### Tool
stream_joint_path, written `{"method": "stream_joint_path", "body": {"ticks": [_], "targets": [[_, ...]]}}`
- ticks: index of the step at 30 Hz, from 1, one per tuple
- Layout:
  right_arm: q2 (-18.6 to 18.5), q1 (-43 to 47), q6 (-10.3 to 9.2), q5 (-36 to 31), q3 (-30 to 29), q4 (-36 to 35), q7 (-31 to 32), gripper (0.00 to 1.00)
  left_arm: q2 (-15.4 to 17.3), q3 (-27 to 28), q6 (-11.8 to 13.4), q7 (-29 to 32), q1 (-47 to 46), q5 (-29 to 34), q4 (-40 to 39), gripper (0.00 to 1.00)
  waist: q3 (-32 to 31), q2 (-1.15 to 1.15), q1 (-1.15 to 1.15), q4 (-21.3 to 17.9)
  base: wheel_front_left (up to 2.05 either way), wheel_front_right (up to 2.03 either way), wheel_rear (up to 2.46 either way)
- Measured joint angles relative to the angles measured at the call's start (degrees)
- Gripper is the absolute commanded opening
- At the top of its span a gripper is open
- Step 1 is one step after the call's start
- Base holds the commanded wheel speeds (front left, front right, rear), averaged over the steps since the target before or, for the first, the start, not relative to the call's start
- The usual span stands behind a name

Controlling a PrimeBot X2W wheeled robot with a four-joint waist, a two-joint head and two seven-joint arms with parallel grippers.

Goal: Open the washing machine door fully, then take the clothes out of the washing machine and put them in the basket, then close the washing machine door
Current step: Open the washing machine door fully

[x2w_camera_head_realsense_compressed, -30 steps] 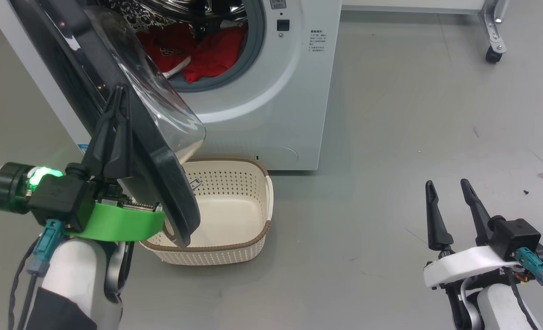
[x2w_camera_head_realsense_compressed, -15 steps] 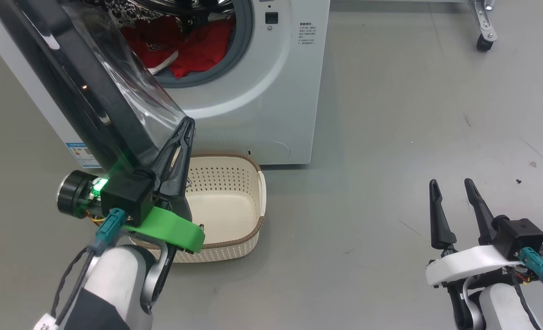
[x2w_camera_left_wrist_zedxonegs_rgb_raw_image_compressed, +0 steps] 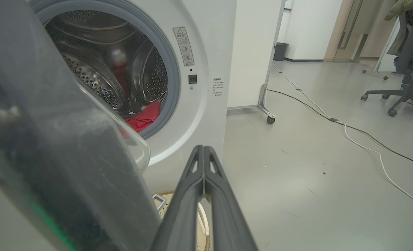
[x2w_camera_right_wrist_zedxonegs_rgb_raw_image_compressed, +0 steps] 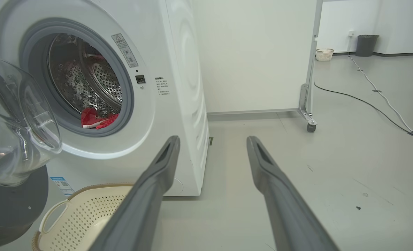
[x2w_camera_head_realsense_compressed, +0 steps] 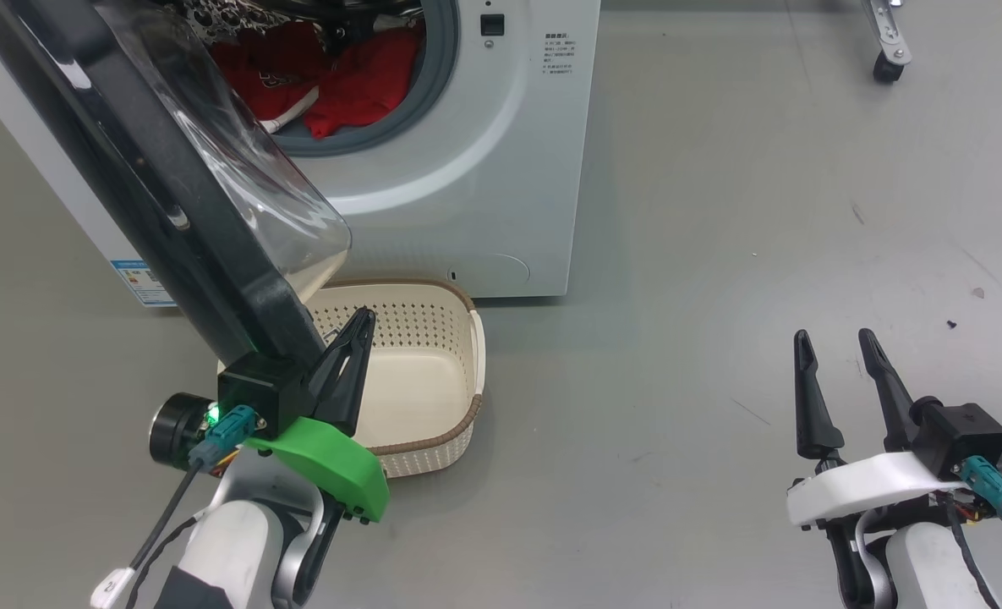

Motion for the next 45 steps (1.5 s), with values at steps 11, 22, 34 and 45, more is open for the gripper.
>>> {"method": "stream_joint_path", "body": {"ticks": [11,22,34,45], "targets": [[0.3,-0.1,0.55,-0.5,-0.3,0.0,0.0,1.0,0.0,0.5,1.1,0.6,-0.1,-0.5,2.5,0.0,0.8,0.0,0.0,-0.4,0.0,0.0,0.0],[0.5,-0.1,1.03,-0.7,-0.7,0.4,0.0,1.0,-0.1,1.2,2.2,-0.9,-0.5,-0.5,5.4,0.0,1.3,0.0,0.0,-0.7,0.0,0.0,0.0],[0.6,-0.3,1.51,-0.9,-2.1,0.8,0.0,1.0,-0.4,0.0,2.6,-2.2,-1.3,-0.6,7.9,0.0,0.9,0.0,0.0,0.0,0.0,0.0,0.0],[0.7,-0.1,1.56,-1.5,-2.3,1.0,0.0,1.0,-0.8,-0.7,2.6,-3.4,-1.4,-1.5,9.9,0.0,-0.1,0.0,0.0,3.1,0.0,0.0,0.0]]}}
